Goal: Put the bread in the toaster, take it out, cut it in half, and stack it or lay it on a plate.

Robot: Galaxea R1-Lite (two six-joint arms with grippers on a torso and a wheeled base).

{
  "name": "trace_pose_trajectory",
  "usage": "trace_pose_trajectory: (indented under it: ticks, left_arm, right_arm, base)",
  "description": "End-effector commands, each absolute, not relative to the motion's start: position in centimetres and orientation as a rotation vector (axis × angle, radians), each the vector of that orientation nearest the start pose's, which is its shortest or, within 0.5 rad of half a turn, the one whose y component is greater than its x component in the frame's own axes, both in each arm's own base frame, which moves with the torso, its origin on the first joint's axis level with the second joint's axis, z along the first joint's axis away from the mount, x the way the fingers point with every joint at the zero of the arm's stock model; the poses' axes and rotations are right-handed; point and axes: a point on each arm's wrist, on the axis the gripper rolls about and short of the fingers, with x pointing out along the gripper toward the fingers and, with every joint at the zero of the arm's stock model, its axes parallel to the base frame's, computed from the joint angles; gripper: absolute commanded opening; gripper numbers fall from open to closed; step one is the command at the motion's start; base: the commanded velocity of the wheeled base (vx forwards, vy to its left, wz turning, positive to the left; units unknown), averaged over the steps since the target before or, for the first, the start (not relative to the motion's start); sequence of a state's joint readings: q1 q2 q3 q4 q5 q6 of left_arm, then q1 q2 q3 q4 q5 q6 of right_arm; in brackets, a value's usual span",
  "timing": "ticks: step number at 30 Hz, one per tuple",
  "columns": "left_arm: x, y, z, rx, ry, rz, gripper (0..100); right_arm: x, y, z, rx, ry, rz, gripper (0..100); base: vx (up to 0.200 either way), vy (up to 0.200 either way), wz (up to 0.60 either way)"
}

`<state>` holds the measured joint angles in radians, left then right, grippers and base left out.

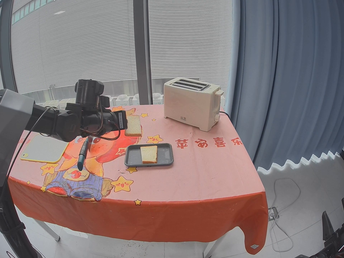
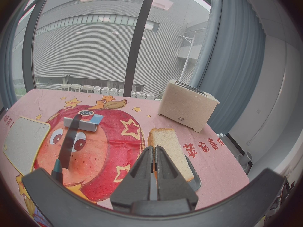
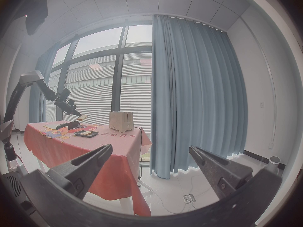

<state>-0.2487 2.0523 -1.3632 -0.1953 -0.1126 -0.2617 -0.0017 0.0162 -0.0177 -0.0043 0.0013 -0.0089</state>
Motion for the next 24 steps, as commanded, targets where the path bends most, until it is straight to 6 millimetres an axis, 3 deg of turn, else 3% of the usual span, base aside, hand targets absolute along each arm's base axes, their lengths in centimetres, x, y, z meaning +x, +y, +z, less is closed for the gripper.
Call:
trace_pose_trajectory:
  ticks: [1,24]
  left_arm:
    - [40.3,-11.1,15.5,-0.216,0.560,-0.297,0]
    - [40.4,-12.1,11.5,-0.191,0.719,-0.293,0]
  right_arm:
    - [-2.3,0.0,7.6,-0.009,-0.003,0.000,100]
    - [-2.3,0.0,7.6,-0.009,-0.003,0.000,100]
  base:
    - [0.000,0.000,0.00]
    - [0.000,0.000,0.00]
